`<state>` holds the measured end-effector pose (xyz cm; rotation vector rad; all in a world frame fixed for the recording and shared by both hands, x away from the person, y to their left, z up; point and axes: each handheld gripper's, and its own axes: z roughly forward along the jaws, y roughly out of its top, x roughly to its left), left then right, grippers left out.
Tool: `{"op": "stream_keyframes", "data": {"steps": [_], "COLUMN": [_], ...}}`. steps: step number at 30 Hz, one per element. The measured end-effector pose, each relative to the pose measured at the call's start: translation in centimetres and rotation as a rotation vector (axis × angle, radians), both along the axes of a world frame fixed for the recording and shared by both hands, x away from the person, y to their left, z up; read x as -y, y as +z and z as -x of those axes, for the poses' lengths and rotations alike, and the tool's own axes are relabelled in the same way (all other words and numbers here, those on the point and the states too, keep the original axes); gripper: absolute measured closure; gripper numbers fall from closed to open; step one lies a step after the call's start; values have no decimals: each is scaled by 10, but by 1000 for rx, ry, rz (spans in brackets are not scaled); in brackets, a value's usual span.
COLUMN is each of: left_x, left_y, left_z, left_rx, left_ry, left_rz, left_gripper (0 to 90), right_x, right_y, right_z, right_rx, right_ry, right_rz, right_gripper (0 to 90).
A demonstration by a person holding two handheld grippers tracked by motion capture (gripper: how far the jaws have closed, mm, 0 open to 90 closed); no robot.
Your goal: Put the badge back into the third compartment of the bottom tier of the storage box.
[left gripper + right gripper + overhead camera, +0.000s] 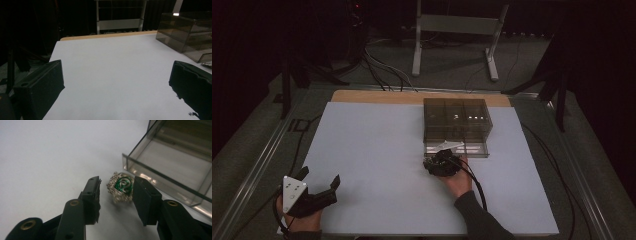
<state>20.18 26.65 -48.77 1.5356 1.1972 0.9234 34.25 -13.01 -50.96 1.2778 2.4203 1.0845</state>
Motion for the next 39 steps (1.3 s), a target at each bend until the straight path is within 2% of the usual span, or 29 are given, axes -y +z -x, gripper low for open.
{"op": "stream_keyframes", "data": {"steps": [5,8,12,18,22,27,30,32,34,39], "left_x": [0,0,0,0,0,1,1,1,1,0], "left_y": [0,0,0,0,0,0,0,0,0,-1], "left_z": [0,0,0,0,0,-1,-1,-1,0,-1], "left_rx": [-2,-1,-1,-3,-4,-7,-6,-5,-4,-5], "left_ry": [-1,-1,0,-2,-1,-4,-3,-3,-3,-4], "left_rz": [1,-1,1,0,0,-4,-3,-1,-1,0], "left_gripper": [3,3,3,3,4,4,4,3,3,4], "right_x": [4,1,-1,-1,-1,-4,-10,-15,-19,-19], "right_y": [1,-3,-7,-8,-5,3,4,3,1,2], "right_z": [-3,-4,-5,-6,-4,-1,0,0,0,-1], "right_rx": [-2,-14,-32,-43,-26,0,2,-4,9,6], "right_ry": [-66,-70,-61,-39,-30,10,35,50,50,52], "right_rz": [-37,-22,-5,7,-5,-17,-16,7,39,43], "right_gripper": [589,601,605,706,775,854,872,862,863,872]}}
